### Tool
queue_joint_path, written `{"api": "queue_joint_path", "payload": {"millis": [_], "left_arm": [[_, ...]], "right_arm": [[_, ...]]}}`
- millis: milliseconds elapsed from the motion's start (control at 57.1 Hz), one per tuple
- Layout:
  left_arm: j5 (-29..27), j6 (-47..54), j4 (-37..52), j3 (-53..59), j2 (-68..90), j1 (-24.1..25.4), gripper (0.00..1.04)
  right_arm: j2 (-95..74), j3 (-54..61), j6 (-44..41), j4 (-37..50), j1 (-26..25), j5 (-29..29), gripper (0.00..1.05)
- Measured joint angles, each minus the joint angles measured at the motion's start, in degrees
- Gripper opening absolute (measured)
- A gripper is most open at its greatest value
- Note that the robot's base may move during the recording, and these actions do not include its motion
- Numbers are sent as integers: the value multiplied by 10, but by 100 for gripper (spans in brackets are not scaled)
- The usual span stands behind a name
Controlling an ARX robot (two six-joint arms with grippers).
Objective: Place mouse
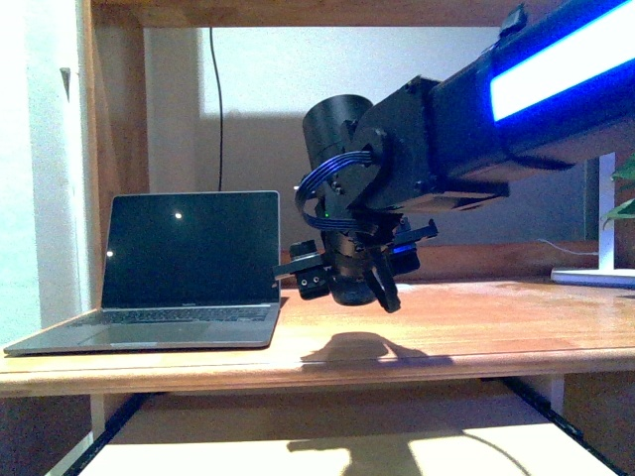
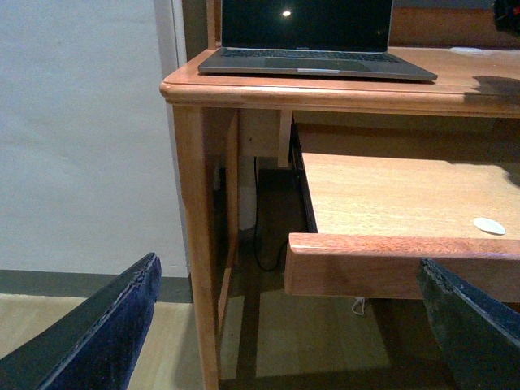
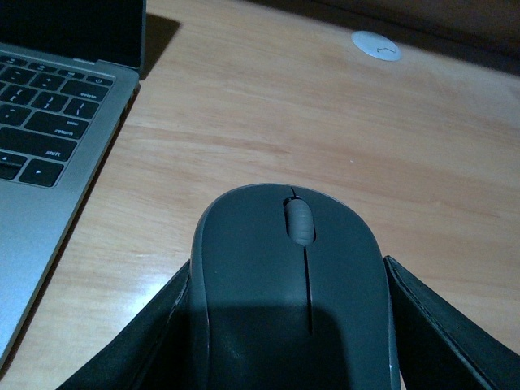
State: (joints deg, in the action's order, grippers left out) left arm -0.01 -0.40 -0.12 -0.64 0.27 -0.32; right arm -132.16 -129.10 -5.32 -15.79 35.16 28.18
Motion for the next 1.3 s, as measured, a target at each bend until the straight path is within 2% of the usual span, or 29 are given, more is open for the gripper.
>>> {"api": "queue_joint_path", "payload": {"millis": [105, 245, 455, 595, 683, 893, 1016, 1103, 1296], "left_arm": [[0, 0, 0, 0, 0, 0, 97], [0, 0, 0, 0, 0, 0, 97], [0, 0, 0, 0, 0, 0, 97], [0, 0, 0, 0, 0, 0, 97], [0, 0, 0, 0, 0, 0, 97], [0, 0, 0, 0, 0, 0, 97], [0, 0, 0, 0, 0, 0, 97], [0, 0, 0, 0, 0, 0, 97], [0, 0, 0, 0, 0, 0, 97]], "right_arm": [[-63, -73, -10, -17, 0, 16, 59], [-88, -79, -17, -14, -1, 26, 59], [-85, -57, -16, 43, -2, 17, 97], [-46, 2, -16, 88, -6, -9, 97], [13, 79, -12, 129, -14, -38, 97], [254, 360, 4, 259, -54, -148, 97], [404, 540, 6, 317, -94, -218, 97], [522, 716, 0, 364, -141, -289, 97], [679, 947, -1, 374, -216, -414, 97]]}}
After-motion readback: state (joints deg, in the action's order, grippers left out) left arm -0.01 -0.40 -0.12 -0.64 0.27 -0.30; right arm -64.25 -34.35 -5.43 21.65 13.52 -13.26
